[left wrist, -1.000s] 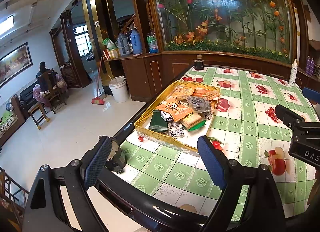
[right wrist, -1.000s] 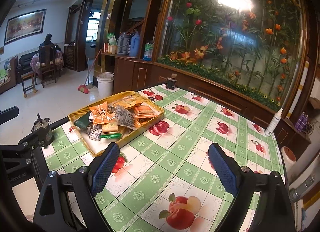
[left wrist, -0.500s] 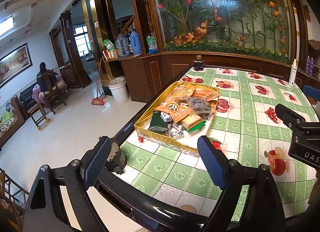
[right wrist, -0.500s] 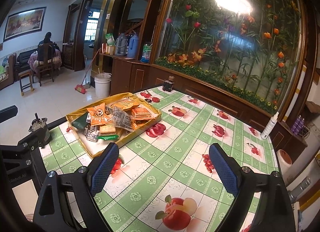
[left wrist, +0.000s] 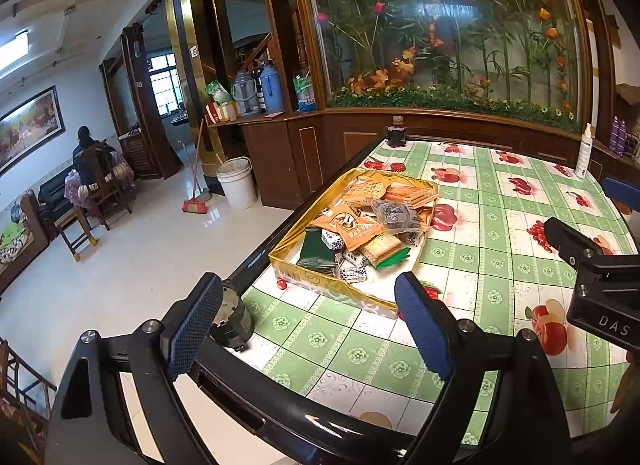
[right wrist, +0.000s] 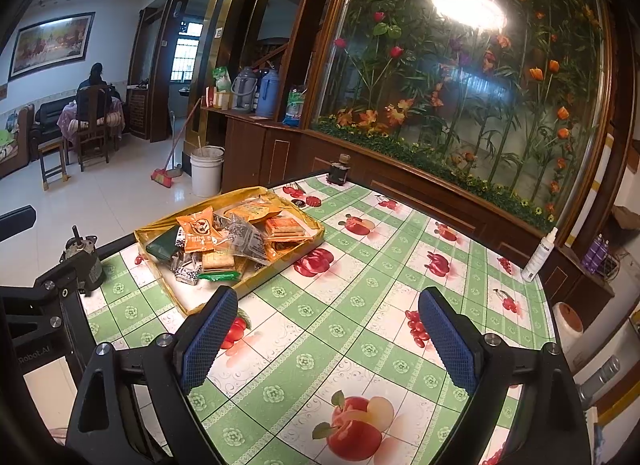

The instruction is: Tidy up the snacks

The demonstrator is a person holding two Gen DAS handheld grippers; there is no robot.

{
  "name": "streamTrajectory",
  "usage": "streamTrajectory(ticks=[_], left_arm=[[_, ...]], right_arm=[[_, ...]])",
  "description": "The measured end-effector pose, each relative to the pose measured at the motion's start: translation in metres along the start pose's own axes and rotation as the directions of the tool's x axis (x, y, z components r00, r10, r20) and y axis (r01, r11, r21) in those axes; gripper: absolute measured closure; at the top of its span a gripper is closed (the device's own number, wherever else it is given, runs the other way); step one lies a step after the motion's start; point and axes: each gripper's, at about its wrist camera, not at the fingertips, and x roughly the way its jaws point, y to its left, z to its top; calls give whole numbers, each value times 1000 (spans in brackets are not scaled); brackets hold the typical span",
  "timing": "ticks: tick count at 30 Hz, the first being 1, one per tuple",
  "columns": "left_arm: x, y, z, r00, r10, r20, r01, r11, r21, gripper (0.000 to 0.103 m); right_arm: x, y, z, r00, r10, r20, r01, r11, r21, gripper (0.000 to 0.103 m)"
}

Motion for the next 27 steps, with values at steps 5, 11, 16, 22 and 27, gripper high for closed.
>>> streamTrajectory(ticks=[5,11,16,22,27], left_arm=[[0,1,0,1000,1,0,-1,1000,-2,14],[2,1,1,1000,0,-2,0,1000,-5,14],[2,1,1,1000,-2,-1,2,1000,-3,14],[2,1,1,1000,-2,-1,2,1000,-4,14],[2,0,1,1000,-2,-2,2,1000,-5,14]], right_arm=[[0,1,0,1000,-1,0,1,1000,-1,10],[-1,0,0,1000,-10,6,10,1000,-6,10],[-3,-1,1,1000,-13,11,13,1000,-3,10],[-3,-1,1,1000,-16,13,16,1000,-2,10],[-3,-1,1,1000,-15,13,15,1000,-3,10]])
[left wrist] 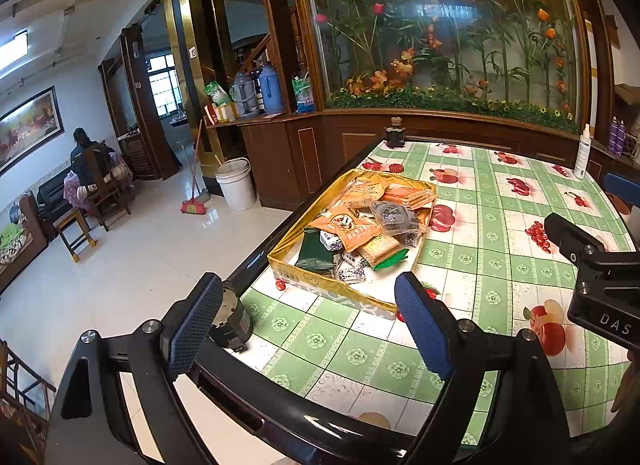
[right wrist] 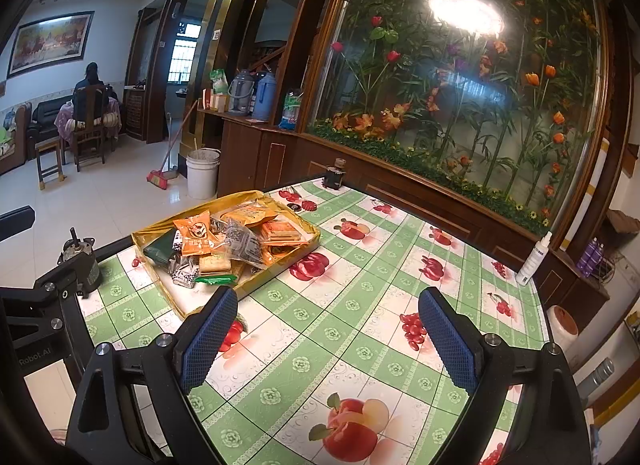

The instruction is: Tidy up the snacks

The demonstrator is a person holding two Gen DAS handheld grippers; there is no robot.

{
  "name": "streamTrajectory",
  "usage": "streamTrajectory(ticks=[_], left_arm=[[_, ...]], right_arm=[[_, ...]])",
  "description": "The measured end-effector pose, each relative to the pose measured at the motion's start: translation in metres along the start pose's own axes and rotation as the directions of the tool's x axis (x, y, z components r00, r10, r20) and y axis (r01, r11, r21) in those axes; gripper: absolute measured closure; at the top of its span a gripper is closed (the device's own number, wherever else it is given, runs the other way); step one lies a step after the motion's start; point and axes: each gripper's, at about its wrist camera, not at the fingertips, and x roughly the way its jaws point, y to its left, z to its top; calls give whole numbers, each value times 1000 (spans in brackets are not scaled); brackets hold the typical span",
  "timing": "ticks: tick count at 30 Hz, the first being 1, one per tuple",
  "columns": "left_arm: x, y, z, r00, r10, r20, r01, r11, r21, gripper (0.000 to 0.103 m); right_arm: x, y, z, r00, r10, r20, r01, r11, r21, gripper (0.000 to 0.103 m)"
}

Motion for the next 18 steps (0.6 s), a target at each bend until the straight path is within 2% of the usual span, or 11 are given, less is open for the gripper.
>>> streamTrajectory(ticks=[8,14,18], left_arm=[[0,0,0,1000,6,6,-6,1000,0,14],[-6,-3,1,998,30,49,-31,999,15,14],[-7,-3,1,999,7,42,-8,1000,14,14]], right_arm=[[-1,2,1,1000,6,2,-6,1000,-4,10],[-1,5,1,1000,10,2,-10,1000,-7,10],[-1,5,1,1000,11,2,-11,1000,-7,10]])
